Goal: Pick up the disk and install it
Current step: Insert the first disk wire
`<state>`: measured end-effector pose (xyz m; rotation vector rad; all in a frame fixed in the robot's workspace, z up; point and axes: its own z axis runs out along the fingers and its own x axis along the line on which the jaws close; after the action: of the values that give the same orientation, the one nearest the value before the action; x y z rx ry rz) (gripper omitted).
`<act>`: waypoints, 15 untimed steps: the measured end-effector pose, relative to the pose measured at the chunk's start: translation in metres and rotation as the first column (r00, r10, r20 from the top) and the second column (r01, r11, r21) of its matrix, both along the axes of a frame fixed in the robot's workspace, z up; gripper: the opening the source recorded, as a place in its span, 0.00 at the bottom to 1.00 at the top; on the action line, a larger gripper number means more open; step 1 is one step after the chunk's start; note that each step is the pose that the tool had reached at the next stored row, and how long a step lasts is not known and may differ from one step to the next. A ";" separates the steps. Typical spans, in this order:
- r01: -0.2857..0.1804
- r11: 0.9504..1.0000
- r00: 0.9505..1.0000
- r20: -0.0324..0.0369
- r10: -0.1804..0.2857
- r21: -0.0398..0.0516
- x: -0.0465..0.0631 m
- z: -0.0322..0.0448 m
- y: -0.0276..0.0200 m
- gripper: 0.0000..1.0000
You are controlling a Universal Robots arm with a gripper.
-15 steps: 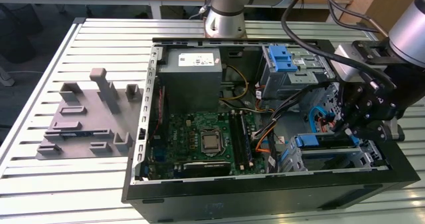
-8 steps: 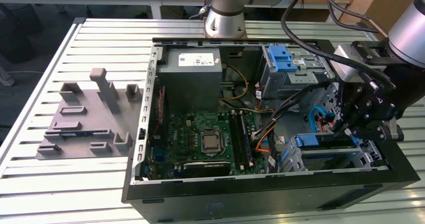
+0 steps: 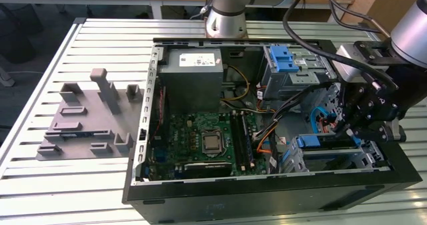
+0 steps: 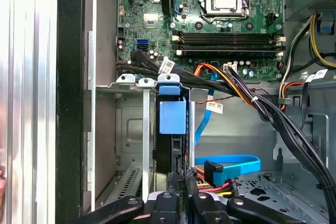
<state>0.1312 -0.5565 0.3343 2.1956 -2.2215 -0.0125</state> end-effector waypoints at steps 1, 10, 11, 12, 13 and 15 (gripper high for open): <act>0.001 1.000 1.000 0.000 -0.001 0.000 0.000 0.0000 0.0001 0.16; 0.009 1.000 1.000 -0.002 -0.009 0.000 0.001 0.0001 0.0024 0.16; 0.012 1.000 1.000 -0.003 -0.012 0.000 0.001 0.0001 0.0024 0.16; 0.015 1.000 1.000 -0.003 -0.015 0.000 0.001 0.0001 0.0024 0.16; 0.019 1.000 1.000 -0.003 -0.019 0.000 0.001 0.0001 0.0025 0.16; 0.024 1.000 1.000 -0.004 -0.024 0.000 0.001 0.0000 0.0025 0.16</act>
<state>0.1320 -0.5541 0.3343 2.1676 -2.2454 -0.0166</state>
